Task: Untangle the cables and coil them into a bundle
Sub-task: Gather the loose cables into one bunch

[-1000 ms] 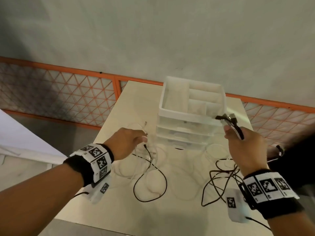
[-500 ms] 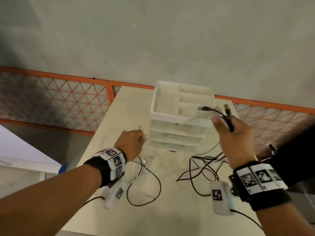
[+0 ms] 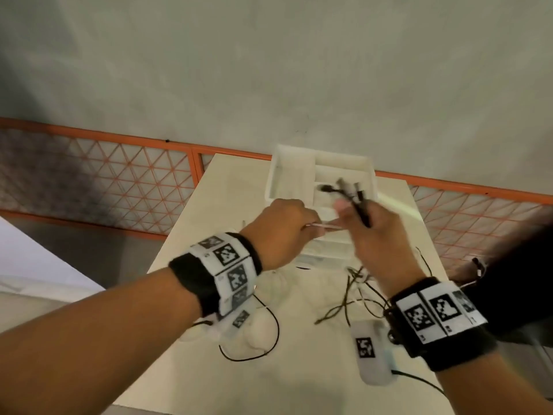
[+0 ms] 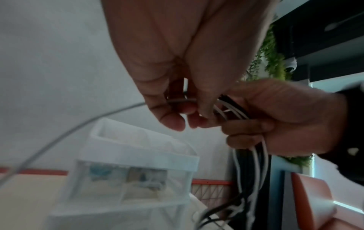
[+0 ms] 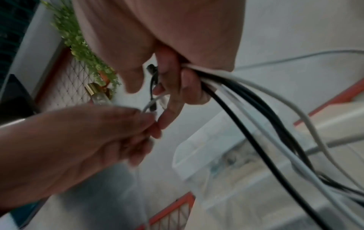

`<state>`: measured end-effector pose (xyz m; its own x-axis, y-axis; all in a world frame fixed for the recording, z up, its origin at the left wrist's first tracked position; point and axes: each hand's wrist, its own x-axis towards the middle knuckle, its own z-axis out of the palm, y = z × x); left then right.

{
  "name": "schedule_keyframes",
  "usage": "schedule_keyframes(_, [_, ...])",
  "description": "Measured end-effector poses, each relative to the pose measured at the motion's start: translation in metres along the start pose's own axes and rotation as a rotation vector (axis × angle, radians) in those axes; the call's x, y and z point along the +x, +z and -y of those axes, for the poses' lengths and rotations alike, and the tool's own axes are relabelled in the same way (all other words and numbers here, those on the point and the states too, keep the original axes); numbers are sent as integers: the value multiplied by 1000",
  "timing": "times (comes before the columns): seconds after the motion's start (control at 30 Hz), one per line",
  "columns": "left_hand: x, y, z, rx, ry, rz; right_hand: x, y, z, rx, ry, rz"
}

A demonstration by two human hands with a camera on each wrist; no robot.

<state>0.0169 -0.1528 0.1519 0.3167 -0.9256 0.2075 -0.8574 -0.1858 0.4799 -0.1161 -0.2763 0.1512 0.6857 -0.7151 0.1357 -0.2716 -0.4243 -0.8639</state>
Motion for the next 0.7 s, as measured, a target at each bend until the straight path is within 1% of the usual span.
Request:
schedule_keyframes(0.07, [4,7,-8,-48,-25,-91,-5,13,-1,-16,-17,103])
schedule_keyframes(0.1, [3,11,-3,-56,-57,-107,-6,12,-6,-41,-31,104])
schedule_keyframes(0.13, [0,14,5,-44,-102,-96,-5,7,-11,-66,-44,59])
schedule_keyframes(0.17, [-6,17,19,-22,-168,-60,-4,-1,-16,-74,-52,-21])
schedule_keyframes(0.2, [-13,21,37,-19,-260,-14,-2,-12,-21,-70,-48,-119])
schedule_keyframes(0.27, [-34,27,69,-119,-484,52,1,-36,-31,-62,-16,-296])
schedule_keyframes(0.3, [-44,28,80,-192,-577,67,3,-46,-39,-73,19,-342])
schedule_keyframes(0.33, [-51,30,85,-265,-642,64,4,-53,-46,-101,59,-347])
schedule_keyframes(0.37, [-55,30,88,-329,-670,41,4,-57,-54,-143,101,-324])
schedule_keyframes(0.4, [-53,29,88,-379,-661,3,5,-59,-61,-183,138,-295])
schedule_keyframes(0.43, [-49,26,83,-391,-609,-37,4,-58,-65,-201,158,-273])
schedule_keyframes(0.5, [-36,21,71,-336,-420,-85,3,-52,-65,-181,139,-249])
schedule_keyframes(0.57, [-23,18,52,-192,-202,-23,4,-44,-52,-139,60,-220])
schedule_keyframes(0.63, [-11,19,27,-136,-12,49,4,-30,-36,-102,-48,-149])
schedule_keyframes(0.67, [-5,21,14,-140,55,42,4,-20,-28,-108,-93,-99])
schedule_keyframes(0.7, [1,22,2,-146,100,-6,2,-10,-22,-121,-127,-48])
